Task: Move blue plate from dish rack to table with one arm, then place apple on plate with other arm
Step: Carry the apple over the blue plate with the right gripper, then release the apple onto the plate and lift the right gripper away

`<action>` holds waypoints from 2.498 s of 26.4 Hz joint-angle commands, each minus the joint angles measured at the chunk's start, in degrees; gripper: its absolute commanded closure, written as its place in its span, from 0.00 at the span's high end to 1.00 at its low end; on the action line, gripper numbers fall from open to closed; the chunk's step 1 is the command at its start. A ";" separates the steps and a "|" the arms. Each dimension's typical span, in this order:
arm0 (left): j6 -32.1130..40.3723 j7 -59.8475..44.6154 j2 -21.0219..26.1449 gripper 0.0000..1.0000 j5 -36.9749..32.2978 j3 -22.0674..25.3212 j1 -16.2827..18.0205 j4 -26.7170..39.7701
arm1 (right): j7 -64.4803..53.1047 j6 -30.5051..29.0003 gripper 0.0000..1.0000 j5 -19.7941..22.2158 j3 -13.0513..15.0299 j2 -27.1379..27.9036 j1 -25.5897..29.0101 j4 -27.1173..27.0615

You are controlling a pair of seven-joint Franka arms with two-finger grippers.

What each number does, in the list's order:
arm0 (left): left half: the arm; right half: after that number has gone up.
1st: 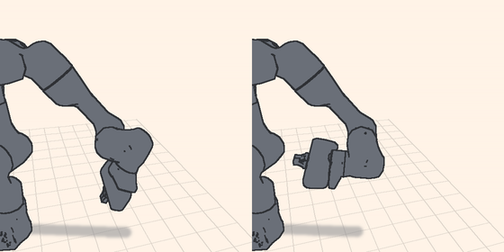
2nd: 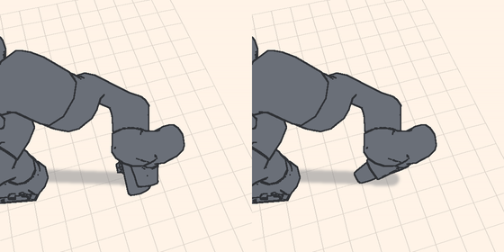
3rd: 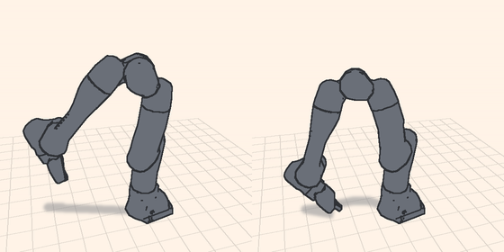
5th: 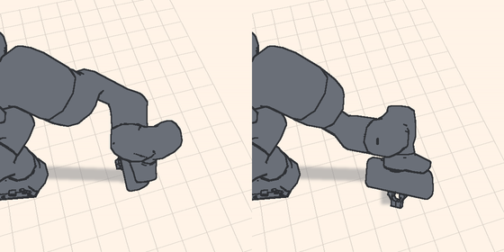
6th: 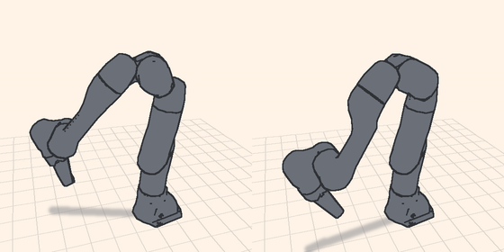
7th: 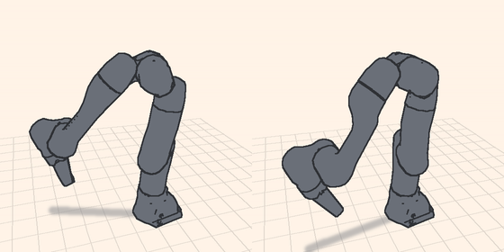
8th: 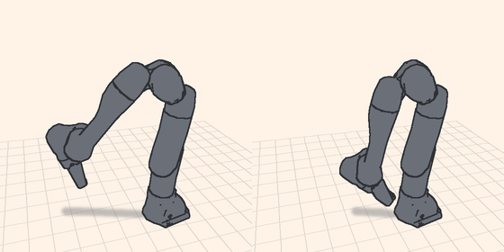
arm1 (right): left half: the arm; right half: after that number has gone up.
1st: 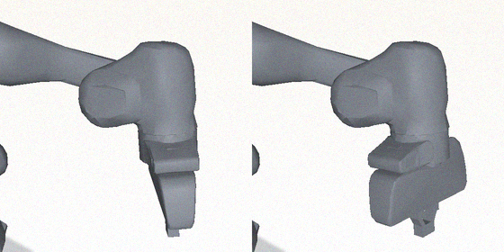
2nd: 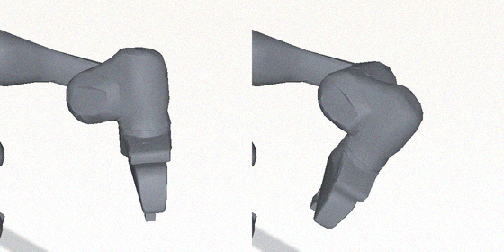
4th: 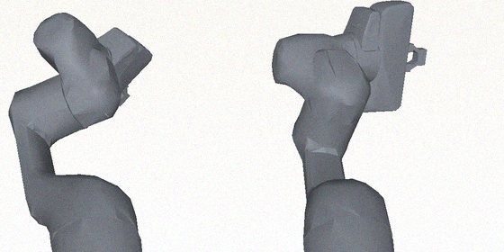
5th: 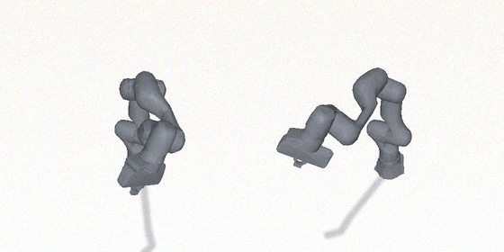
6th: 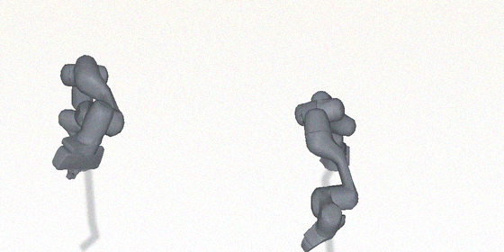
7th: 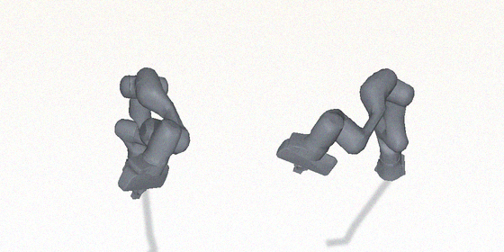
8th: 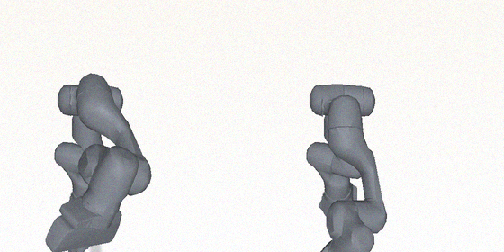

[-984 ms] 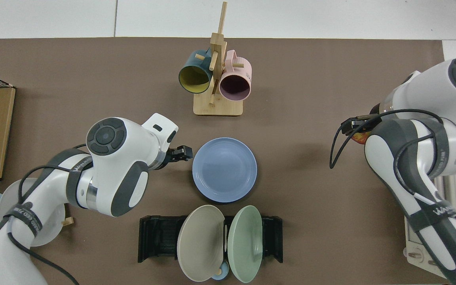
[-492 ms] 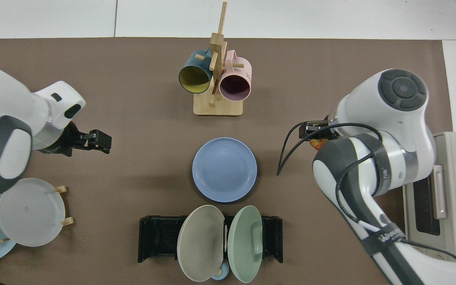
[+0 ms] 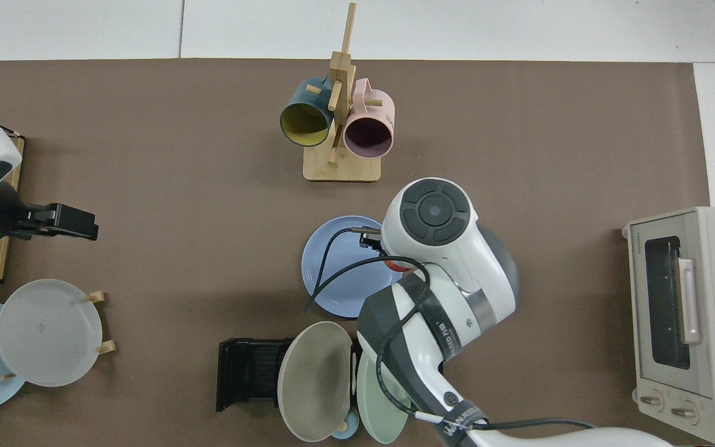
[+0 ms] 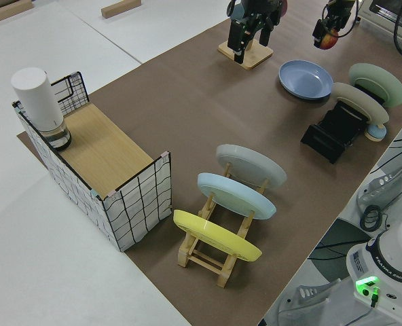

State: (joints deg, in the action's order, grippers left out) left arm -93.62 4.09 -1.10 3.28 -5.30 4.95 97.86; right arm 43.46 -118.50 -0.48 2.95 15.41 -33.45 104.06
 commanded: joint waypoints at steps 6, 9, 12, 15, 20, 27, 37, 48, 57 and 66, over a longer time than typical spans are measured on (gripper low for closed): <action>-0.16 0.57 -0.48 1.00 -0.38 -0.33 -0.74 0.31 | 9.18 -7.88 0.00 -0.84 0.39 5.86 -4.51 -1.58; 0.10 0.57 -1.53 1.00 -0.47 -0.15 -0.30 -0.04 | 9.63 -8.85 0.00 -1.01 0.39 6.82 -5.31 -1.49; 0.28 0.57 -4.07 1.00 -0.55 0.02 -0.03 -0.04 | 9.81 -10.26 0.00 -3.73 0.39 7.96 -5.92 -1.49; 0.45 0.66 -6.54 1.00 -0.55 0.20 0.06 -0.04 | 9.72 -10.61 0.00 -3.83 0.39 8.76 -6.45 -1.49; 0.63 0.57 -6.55 1.00 -0.55 0.29 0.14 -0.04 | 9.19 -10.70 0.00 -3.74 0.39 9.20 -6.36 -1.32; 0.80 0.57 -6.63 1.00 -0.55 0.29 0.06 -0.04 | 8.49 -11.14 1.00 -4.26 0.39 9.29 -5.66 -0.88; 0.80 0.57 -6.63 1.00 -0.55 0.11 0.06 -0.04 | -0.10 -0.96 1.00 -6.99 1.18 3.41 -0.57 -4.83; 0.72 0.57 -6.63 1.00 -0.55 0.11 0.06 -0.04 | -25.94 2.48 1.00 -5.93 1.18 -3.28 15.86 -0.71; 0.72 0.57 -6.63 1.00 -0.55 0.11 0.06 -0.04 | -37.57 1.34 1.00 -5.76 1.27 -6.18 27.47 1.59; 0.72 0.57 -6.63 1.00 -0.55 0.11 0.06 -0.04 | -38.09 12.13 1.00 -2.69 1.62 -9.26 29.67 -6.49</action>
State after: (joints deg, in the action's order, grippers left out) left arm -93.41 4.11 -7.38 3.20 -5.16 4.91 97.50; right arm 6.35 -112.54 -4.84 5.23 8.21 -4.27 101.28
